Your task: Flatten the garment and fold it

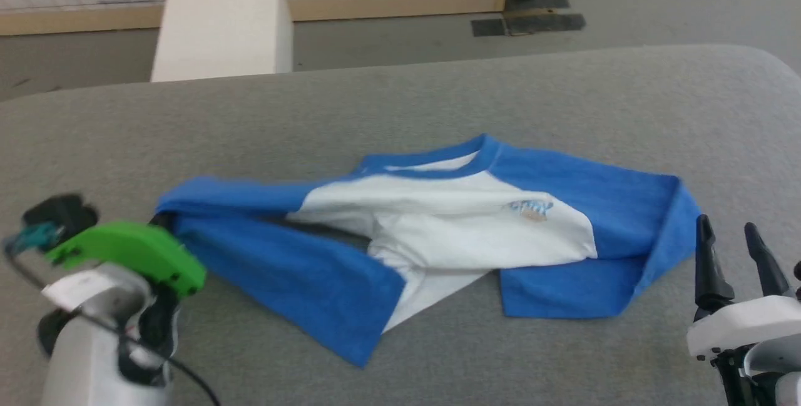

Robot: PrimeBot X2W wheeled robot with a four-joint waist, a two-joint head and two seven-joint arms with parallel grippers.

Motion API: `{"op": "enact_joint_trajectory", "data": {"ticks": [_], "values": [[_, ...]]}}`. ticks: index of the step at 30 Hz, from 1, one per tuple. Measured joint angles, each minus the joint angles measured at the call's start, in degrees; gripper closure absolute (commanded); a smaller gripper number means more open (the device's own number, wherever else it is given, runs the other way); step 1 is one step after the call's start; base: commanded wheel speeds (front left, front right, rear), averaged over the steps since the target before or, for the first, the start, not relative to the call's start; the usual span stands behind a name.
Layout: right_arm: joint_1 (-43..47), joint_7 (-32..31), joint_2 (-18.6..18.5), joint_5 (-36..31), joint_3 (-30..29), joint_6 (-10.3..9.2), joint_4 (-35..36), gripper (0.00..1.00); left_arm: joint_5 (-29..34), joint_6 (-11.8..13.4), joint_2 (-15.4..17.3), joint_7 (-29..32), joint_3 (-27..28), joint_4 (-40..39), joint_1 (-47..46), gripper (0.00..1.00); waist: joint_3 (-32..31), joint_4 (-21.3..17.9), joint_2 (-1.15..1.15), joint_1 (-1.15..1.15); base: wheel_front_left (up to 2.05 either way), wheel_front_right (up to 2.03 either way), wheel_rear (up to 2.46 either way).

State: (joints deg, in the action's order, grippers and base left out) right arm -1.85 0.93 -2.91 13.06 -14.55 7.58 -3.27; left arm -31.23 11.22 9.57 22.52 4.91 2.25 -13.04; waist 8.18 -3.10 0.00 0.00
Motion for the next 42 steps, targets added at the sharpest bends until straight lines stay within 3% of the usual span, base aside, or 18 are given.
{"op": "enact_joint_trajectory", "data": {"ticks": [1,4,5,6,9,13,19,22,27,33,42], "values": [[-0.1,-0.4,0.0,-0.2,0.9,0.00,0.1,0.00,-0.5,2.2,0.4,0.2,3.0,-0.7,4.5,1.00,-0.4,2.1,0.00,0.00,0.00,0.00,0.00],[-0.6,-0.5,0.0,-0.4,1.5,0.00,0.0,0.00,-2.1,2.9,0.5,2.9,3.5,1.9,8.4,1.00,-0.6,3.9,0.00,0.00,0.00,0.00,0.00],[-0.7,-0.5,0.0,-0.5,1.6,0.00,0.0,0.00,-3.1,2.9,0.0,3.8,3.5,2.9,9.4,0.63,-0.6,4.4,0.00,0.00,0.00,0.00,0.00],[-0.8,-0.5,0.0,-0.5,1.7,0.00,-0.1,0.00,-3.7,2.8,-0.4,4.9,3.2,3.6,10.2,0.00,-0.7,4.8,0.00,0.00,0.00,0.00,0.00],[-0.8,-0.5,0.0,-0.5,1.8,0.00,-0.4,0.00,-4.5,2.5,-0.8,6.1,2.8,4.3,11.0,0.00,-1.1,5.4,0.00,0.00,0.00,0.00,0.00],[-0.8,-0.5,0.0,-0.5,1.9,0.00,-0.7,0.00,-3.9,2.4,0.1,2.8,3.8,-0.1,10.6,0.00,-1.7,5.5,0.00,0.00,0.00,0.00,0.00],[-0.7,-1.0,0.0,-0.7,1.4,0.00,-0.4,0.00,2.6,0.7,5.3,0.0,0.6,-7.5,4.7,0.00,-1.9,4.8,0.00,0.00,0.00,0.00,0.00],[-0.7,-1.2,0.0,-1.0,1.5,0.00,-0.1,0.00,5.9,-2.0,7.6,0.6,-4.1,-8.1,-0.2,0.00,-1.5,4.4,0.00,0.00,0.00,0.00,0.00],[-0.7,-1.2,0.0,-0.6,1.4,0.00,0.2,0.00,9.1,-8.8,8.9,8.1,-15.0,0.9,-6.6,0.00,0.0,3.5,0.00,0.00,0.00,0.00,0.00],[-0.8,-0.8,0.0,-0.2,1.1,0.00,0.1,0.00,10.5,-13.5,9.4,14.7,-21.0,12.8,-12.3,0.00,2.5,2.8,0.00,0.00,0.00,0.00,0.00],[-2.5,0.2,0.0,0.2,1.2,0.00,-0.1,0.00,9.9,-15.5,10.0,20.2,-23.0,22.1,-15.6,0.00,6.0,1.1,0.00,0.00,0.00,0.00,0.00]]}}
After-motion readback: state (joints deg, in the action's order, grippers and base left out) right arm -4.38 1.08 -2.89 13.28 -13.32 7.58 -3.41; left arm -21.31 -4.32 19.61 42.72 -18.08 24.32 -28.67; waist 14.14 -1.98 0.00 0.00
